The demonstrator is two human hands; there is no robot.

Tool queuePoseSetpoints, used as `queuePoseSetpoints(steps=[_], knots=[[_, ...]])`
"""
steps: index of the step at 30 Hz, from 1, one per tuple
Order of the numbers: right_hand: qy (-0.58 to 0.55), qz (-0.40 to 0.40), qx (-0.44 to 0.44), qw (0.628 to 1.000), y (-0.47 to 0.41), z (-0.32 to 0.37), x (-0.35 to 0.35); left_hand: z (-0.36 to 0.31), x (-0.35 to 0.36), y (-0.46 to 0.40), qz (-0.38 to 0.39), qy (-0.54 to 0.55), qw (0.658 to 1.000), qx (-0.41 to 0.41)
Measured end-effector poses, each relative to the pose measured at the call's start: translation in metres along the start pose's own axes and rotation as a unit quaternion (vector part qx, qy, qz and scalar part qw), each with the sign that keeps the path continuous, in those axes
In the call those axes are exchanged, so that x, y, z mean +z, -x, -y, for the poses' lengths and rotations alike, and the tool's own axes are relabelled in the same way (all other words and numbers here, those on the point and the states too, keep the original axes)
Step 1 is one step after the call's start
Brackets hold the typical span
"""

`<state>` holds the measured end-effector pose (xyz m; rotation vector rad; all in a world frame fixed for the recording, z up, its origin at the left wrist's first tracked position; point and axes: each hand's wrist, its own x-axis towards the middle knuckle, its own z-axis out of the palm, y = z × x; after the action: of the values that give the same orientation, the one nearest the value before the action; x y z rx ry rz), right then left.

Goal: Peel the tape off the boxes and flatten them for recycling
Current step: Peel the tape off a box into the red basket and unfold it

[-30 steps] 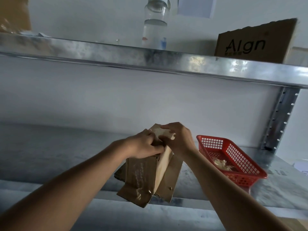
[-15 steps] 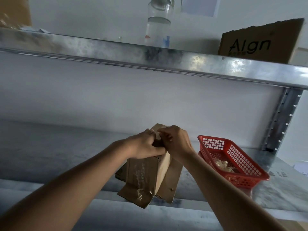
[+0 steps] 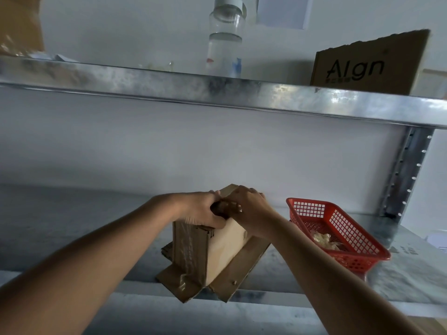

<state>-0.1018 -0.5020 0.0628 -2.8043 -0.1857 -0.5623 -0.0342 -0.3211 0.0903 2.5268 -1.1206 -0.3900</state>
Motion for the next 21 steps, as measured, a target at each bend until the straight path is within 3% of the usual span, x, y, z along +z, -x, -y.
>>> queuePoseSetpoints(steps=[4,10,13,18,21], knots=[[-0.022,-0.029,0.047,0.998,0.001,0.004,-0.007,-0.001,0.002,0.001,0.002,0.004,1.000,0.009],[0.100,-0.101,0.048,0.989,0.005,0.013,0.006,-0.005,-0.008,0.007,0.014,-0.040,0.999,0.002],[0.057,-0.125,0.081,0.987,0.006,0.011,0.006,-0.002,-0.016,0.013,0.033,-0.050,0.998,0.002],[-0.141,-0.196,0.152,0.958,0.007,-0.002,0.001,0.016,-0.021,0.021,0.032,-0.074,0.997,-0.014],[-0.157,-0.240,0.167,0.943,0.010,-0.006,0.006,0.018,-0.015,0.020,0.011,-0.071,0.997,-0.022]])
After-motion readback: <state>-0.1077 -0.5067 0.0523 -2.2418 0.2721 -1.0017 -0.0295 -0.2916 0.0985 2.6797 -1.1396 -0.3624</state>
